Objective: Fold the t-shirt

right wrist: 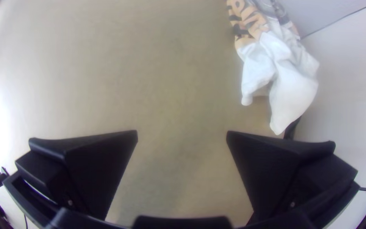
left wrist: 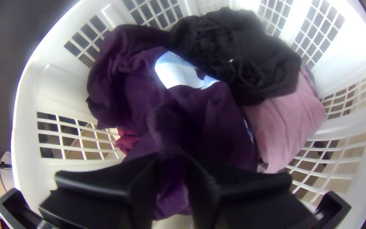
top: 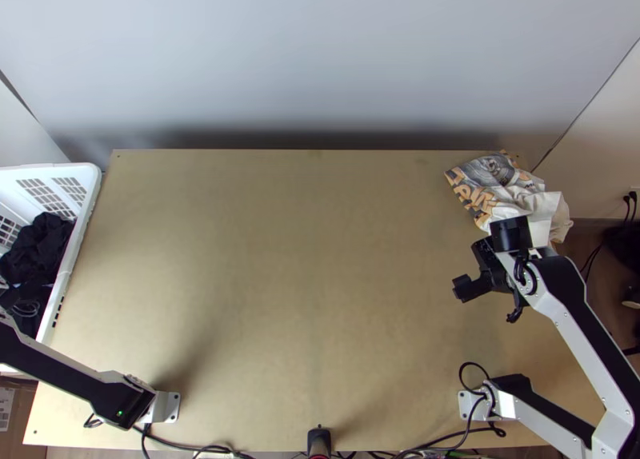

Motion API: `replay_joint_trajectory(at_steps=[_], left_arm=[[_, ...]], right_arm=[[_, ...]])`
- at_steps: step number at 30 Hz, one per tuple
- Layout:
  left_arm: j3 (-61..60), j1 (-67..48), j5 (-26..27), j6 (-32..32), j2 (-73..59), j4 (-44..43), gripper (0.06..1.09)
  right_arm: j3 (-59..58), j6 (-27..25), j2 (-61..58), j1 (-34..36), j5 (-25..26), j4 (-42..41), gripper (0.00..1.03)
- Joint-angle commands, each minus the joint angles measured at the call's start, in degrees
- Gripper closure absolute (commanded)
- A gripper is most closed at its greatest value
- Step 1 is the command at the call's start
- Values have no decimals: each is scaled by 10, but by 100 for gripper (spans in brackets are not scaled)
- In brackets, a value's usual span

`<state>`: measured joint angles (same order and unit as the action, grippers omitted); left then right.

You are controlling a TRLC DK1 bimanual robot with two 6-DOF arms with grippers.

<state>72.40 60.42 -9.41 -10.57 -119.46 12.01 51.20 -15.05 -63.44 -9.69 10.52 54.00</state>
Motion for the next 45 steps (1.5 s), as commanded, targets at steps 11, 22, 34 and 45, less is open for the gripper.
replay_joint_trajectory(at_steps=[11, 22, 34, 45], left_arm=[[-6, 2, 127, 18, 107, 66, 105], [56, -18, 299, 79, 339, 199, 105], [260, -160, 354, 111, 506, 265, 105], [273, -457, 342, 168, 578, 330, 105]], right_arm=[[-24, 1, 24, 16, 0, 0, 5], [-15, 5, 39, 16, 0, 0, 5], [143, -30, 82, 14, 6, 41, 5], [166, 1, 110, 14, 8, 73, 5]])
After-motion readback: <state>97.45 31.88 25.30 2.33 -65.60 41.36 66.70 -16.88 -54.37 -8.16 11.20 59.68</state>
